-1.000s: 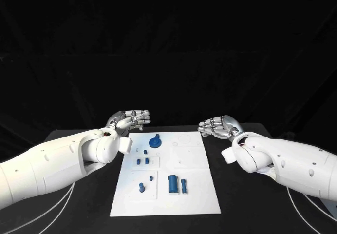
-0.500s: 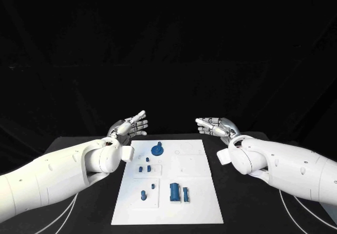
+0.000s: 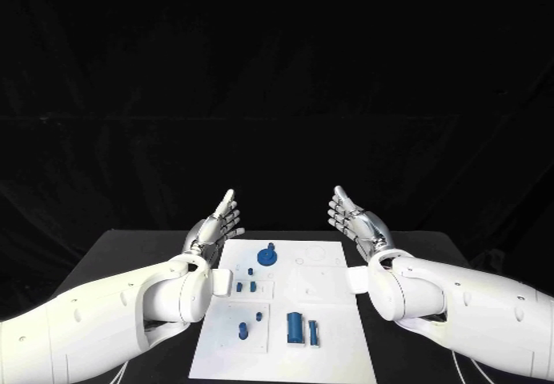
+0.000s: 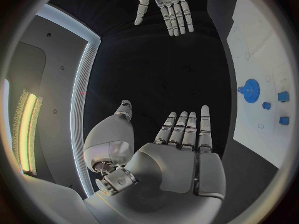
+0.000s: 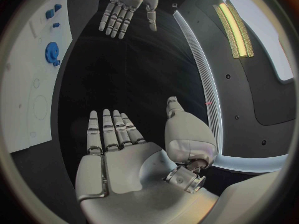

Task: Assemble the parts on the task board

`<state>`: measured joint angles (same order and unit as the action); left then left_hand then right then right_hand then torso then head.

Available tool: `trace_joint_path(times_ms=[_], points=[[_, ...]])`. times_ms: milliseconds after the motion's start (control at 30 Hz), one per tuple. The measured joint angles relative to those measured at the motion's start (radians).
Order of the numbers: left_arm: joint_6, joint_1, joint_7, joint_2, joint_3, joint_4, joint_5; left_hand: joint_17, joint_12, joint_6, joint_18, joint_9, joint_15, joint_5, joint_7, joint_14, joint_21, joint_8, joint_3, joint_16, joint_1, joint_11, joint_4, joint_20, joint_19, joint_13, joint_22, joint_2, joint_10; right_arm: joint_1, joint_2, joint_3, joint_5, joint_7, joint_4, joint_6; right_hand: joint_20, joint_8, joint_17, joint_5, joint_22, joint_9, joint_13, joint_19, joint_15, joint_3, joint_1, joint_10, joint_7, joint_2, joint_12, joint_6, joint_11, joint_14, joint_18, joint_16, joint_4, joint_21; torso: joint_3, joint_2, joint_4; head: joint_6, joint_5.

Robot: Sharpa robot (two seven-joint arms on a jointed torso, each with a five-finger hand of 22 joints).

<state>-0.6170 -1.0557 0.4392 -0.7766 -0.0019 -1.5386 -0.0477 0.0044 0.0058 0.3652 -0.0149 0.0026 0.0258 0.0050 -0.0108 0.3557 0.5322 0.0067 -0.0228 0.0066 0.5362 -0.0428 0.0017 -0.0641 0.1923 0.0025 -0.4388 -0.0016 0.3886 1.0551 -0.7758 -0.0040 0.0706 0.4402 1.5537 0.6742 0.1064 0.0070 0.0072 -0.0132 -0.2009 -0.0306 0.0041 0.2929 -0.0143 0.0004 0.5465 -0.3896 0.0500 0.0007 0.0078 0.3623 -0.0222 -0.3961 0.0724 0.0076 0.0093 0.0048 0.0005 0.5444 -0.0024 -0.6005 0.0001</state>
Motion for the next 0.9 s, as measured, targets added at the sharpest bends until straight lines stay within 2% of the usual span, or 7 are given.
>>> trace_joint_path(times_ms=[33,100,200,367,433,633,900], points=[[-0.018,0.002,0.007,-0.001,0.000,-0.007,0.004,0.000,0.000,-0.016,0.000,0.000,-0.004,0.000,0.002,-0.015,-0.022,0.000,0.002,0.000,-0.022,0.007,0.002,0.009,-0.009,0.000,0.018,0.000,-0.016,-0.002,-0.002,0.002,-0.009,0.008,0.006,0.013,-0.005,0.000,-0.001,0.000,0.008,0.005,0.000,-0.012,0.002,0.000,-0.023,0.016,-0.008,0.000,0.000,-0.015,0.003,0.016,-0.013,0.000,0.000,0.000,-0.0002,0.000,0.0006,0.000,0.000],[-0.050,0.004,0.018,-0.003,0.000,-0.018,0.010,-0.001,0.000,-0.042,0.000,-0.001,-0.010,0.000,0.004,-0.041,-0.061,0.000,0.007,0.000,-0.062,0.017,-0.002,0.023,-0.023,0.000,0.051,0.001,-0.044,-0.004,-0.003,0.003,-0.024,0.021,0.012,0.033,-0.015,0.000,-0.003,0.004,0.024,0.012,-0.001,-0.035,0.005,0.000,-0.064,0.046,-0.019,0.000,0.000,-0.043,0.008,0.047,-0.020,0.000,0.000,0.000,-0.0004,0.000,0.0013,0.000,0.000],[-0.087,0.006,0.032,-0.004,0.000,-0.027,0.019,-0.002,0.000,-0.083,0.000,-0.001,-0.017,0.000,0.007,-0.081,-0.122,0.000,0.011,0.000,-0.123,0.027,-0.001,0.043,-0.043,-0.001,0.100,0.001,-0.089,-0.004,-0.004,0.003,-0.041,0.035,0.014,0.056,-0.048,0.000,-0.004,0.004,0.046,0.020,-0.002,-0.069,0.010,-0.003,-0.126,0.089,-0.032,-0.001,-0.004,-0.084,0.014,0.091,-0.043,-0.004,-0.003,0.000,-0.0005,0.000,0.0020,0.000,0.000],[-0.120,0.006,0.047,-0.004,0.001,-0.028,0.027,-0.002,0.000,-0.135,0.000,-0.001,-0.022,0.000,0.010,-0.132,-0.197,0.000,0.012,0.000,-0.198,0.036,-0.001,0.057,-0.067,-0.001,0.162,0.002,-0.144,-0.004,-0.004,0.003,-0.058,0.049,0.014,0.077,-0.084,0.000,-0.005,0.008,0.074,0.026,-0.003,-0.105,0.012,-0.001,-0.201,0.144,-0.042,0.000,-0.004,-0.134,0.019,0.147,-0.043,-0.004,-0.004,0.000,-0.0005,0.000,0.0022,0.000,0.000],[-0.126,0.006,0.050,-0.004,0.001,-0.028,0.030,-0.003,0.000,-0.153,0.000,-0.001,-0.023,0.000,0.010,-0.149,-0.223,0.000,0.012,0.000,-0.225,0.038,-0.002,0.056,-0.076,-0.001,0.184,0.002,-0.164,-0.005,-0.004,0.003,-0.061,0.053,0.014,0.081,-0.089,0.000,-0.006,0.008,0.085,0.027,-0.003,-0.121,0.012,0.000,-0.229,0.164,-0.044,0.000,-0.004,-0.152,0.020,0.166,-0.059,-0.004,-0.005,0.000,-0.0005,0.000,0.0023,0.000,0.000],[-0.140,0.006,0.057,-0.004,0.001,-0.028,0.033,-0.003,0.000,-0.203,0.000,-0.001,-0.025,0.000,0.011,-0.197,-0.294,0.000,0.018,0.000,-0.296,0.041,-0.002,0.062,-0.110,-0.001,0.243,0.001,-0.215,-0.005,-0.004,0.003,-0.069,0.059,0.015,0.091,-0.102,0.000,-0.006,0.008,0.122,0.028,-0.003,-0.159,0.013,0.000,-0.301,0.215,-0.048,0.000,-0.004,-0.200,0.020,0.219,-0.059,-0.004,-0.005,0.000,-0.0005,0.000,0.0024,0.001,0.000],[-0.147,0.006,0.061,-0.004,0.001,-0.029,0.035,-0.003,0.000,-0.244,0.000,-0.001,-0.028,0.000,0.013,-0.238,-0.361,0.000,0.018,0.000,-0.361,0.043,-0.002,0.063,-0.167,-0.001,0.297,0.002,-0.259,-0.005,-0.004,0.003,-0.073,0.062,0.015,0.096,-0.105,-0.004,-0.005,0.008,0.179,0.029,-0.003,-0.194,0.016,0.000,-0.368,0.261,-0.048,0.000,-0.004,-0.243,0.020,0.265,-0.059,-0.004,-0.005,0.000,-0.0005,0.000,0.0024,0.001,0.000]])
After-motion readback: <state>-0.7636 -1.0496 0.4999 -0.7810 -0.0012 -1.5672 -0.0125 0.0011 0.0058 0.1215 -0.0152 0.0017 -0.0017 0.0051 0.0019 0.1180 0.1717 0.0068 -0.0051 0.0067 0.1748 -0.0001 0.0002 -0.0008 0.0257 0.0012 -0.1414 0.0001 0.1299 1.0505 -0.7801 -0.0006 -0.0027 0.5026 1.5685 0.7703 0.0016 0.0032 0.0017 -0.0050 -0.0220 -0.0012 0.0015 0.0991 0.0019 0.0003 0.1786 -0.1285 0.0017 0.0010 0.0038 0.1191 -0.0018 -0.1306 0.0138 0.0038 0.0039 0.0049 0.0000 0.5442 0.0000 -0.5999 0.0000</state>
